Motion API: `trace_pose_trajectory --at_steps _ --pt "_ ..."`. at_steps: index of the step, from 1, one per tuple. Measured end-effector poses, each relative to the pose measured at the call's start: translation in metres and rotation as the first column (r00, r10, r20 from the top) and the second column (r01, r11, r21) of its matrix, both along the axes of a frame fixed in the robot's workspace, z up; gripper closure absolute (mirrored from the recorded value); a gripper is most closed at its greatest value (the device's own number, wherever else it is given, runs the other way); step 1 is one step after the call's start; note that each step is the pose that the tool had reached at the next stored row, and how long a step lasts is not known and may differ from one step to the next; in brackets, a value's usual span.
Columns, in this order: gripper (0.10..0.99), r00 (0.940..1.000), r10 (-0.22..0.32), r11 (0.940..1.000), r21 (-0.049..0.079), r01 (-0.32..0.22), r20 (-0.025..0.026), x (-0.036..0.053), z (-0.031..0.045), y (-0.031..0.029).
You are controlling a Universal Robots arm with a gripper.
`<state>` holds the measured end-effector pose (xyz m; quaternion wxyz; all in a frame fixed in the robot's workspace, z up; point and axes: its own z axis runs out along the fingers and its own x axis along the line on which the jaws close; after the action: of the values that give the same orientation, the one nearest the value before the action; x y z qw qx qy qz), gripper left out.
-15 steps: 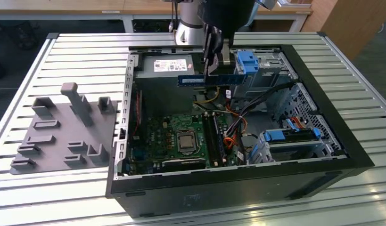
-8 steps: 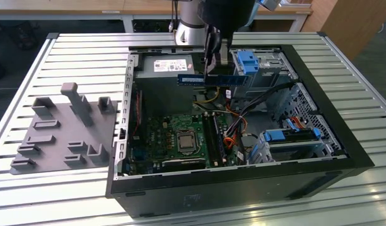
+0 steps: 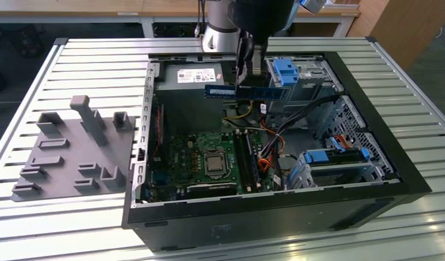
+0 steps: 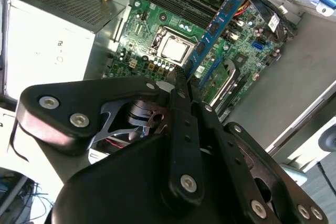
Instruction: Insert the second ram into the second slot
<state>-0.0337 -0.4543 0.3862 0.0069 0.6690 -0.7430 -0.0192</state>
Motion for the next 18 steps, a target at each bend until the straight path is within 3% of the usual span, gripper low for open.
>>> trace_pose_trajectory --at_steps 18 --pt "0.949 0.9963 -0.086 0.9963 0.000 0.086 0.0000 0.0000 -0.0001 0.0000"
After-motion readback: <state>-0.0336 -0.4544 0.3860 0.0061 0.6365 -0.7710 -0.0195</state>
